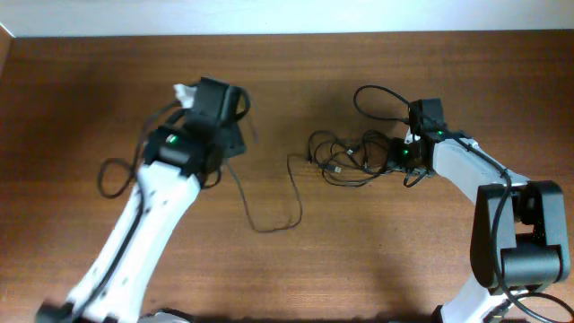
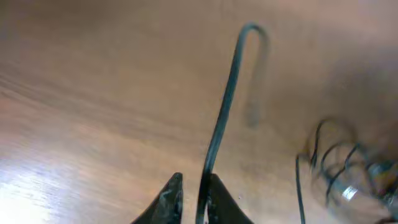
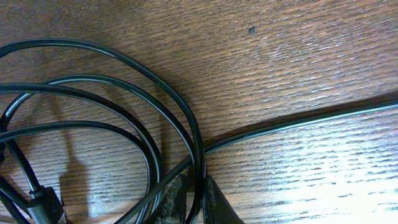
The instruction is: Untangle cables
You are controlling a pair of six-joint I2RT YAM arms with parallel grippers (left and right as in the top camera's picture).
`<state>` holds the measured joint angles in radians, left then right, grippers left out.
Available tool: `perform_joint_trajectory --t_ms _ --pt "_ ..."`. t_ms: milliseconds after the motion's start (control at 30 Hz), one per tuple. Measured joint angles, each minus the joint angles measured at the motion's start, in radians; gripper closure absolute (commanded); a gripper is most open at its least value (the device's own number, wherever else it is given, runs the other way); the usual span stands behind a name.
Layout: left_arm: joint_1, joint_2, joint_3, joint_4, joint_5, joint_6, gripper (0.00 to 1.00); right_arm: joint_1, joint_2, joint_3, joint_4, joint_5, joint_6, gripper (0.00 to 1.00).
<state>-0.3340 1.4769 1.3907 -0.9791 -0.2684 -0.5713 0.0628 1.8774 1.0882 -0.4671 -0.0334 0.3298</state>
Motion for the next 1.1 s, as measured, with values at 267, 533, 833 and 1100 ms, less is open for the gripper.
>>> perform_joint_trajectory --t_ms 267,533,833,1100 --pt "0.0 0.288 -0.014 -0.001 0.291 0.146 0.07 0.0 0.0 0.0 0.001 0.001 0.002 0.85" --pt "-0.07 0.384 -0.014 0.074 0.347 0.172 0.47 0.0 -0.001 0.0 0.0 0.003 0.002 0.85" --pt "-0.069 0.417 0.085 -0.038 0.129 0.193 1.0 0.0 -0.001 0.0 0.0 0.007 0.003 0.86" --pt "0.074 0.071 0.146 -0.076 -0.089 0.08 1.0 0.0 -0.001 0.0 0.0 0.007 0.003 0.86"
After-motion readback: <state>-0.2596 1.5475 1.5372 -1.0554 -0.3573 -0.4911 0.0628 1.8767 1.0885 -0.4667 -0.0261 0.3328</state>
